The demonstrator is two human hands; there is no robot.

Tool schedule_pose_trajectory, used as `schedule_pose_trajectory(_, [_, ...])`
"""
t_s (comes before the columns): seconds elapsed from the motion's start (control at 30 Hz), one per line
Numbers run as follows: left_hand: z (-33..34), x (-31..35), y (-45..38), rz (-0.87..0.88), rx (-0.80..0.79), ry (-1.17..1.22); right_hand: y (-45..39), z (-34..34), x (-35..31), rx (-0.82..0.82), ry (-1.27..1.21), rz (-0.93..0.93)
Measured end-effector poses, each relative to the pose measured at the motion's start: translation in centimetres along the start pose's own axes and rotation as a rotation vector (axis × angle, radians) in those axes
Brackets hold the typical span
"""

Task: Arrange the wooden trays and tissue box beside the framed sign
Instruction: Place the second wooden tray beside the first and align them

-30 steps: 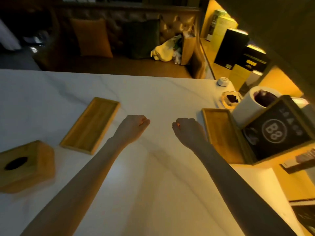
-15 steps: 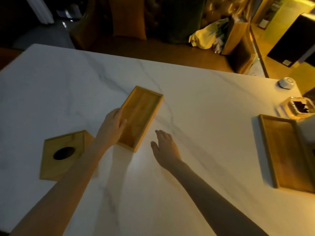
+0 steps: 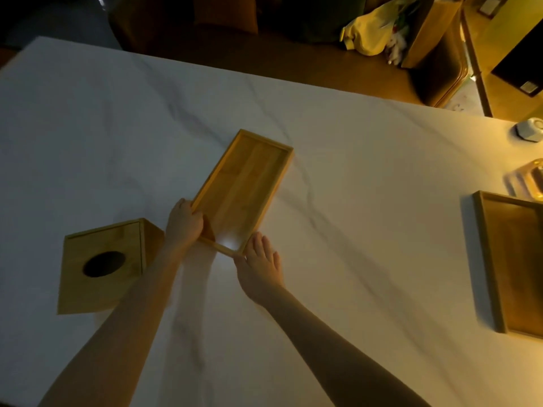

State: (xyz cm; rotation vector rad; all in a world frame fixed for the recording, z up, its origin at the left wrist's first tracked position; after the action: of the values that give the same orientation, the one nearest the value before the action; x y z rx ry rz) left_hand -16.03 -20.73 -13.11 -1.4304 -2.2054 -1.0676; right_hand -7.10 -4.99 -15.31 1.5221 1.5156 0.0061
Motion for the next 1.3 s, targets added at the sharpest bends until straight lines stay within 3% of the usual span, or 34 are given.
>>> schedule_pose_trajectory(0.13, [-0.5, 0.7, 0.5, 0.024, -0.033, -0.029, 0.6, -1.1, -0.5, 0.045, -0.300, -0.064])
schedule_pose_trajectory(0.27, [-1.0, 1.4, 1.0, 0.072, -0.091, -0.003, 2.4, -4.1, 2.1, 0.216, -0.512, 0.086])
schedule_pose_trajectory(0.47, [0.8, 1.7, 3.7, 0.018, -0.343, 0.339, 4.9, -7.8, 4.5, 0.327, -0.893, 0.101])
schedule_pose_trajectory(0.57, [1.3, 2.7, 5.1, 0.042, -0.367, 0.397, 6.3, -9.6, 5.3, 0.320, -0.992, 0.050])
schedule_pose_trajectory(1.0, [6.4, 12.3, 13.7, 0.278, -0.386, 0.329, 15.2, -14.5, 13.0, 0.457, -1.000, 0.008])
schedule_pose_trajectory(1.3, [13.9, 19.0, 18.9, 0.434, -0.421, 0.241, 20.8, -18.2, 21.2, 0.596, -0.957, 0.054])
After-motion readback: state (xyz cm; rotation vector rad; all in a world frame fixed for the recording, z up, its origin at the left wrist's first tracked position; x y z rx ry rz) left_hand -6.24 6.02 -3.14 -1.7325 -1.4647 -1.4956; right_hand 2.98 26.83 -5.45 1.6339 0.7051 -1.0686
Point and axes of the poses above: each hand's wrist, its own y-axis away from the middle knuckle, its own z-axis out of the palm, x = y × z, the point moved 10 cm from there along -y, towards the middle knuckle, and after that the axes turned 5 degrees about -x, right-handed, at the moved point
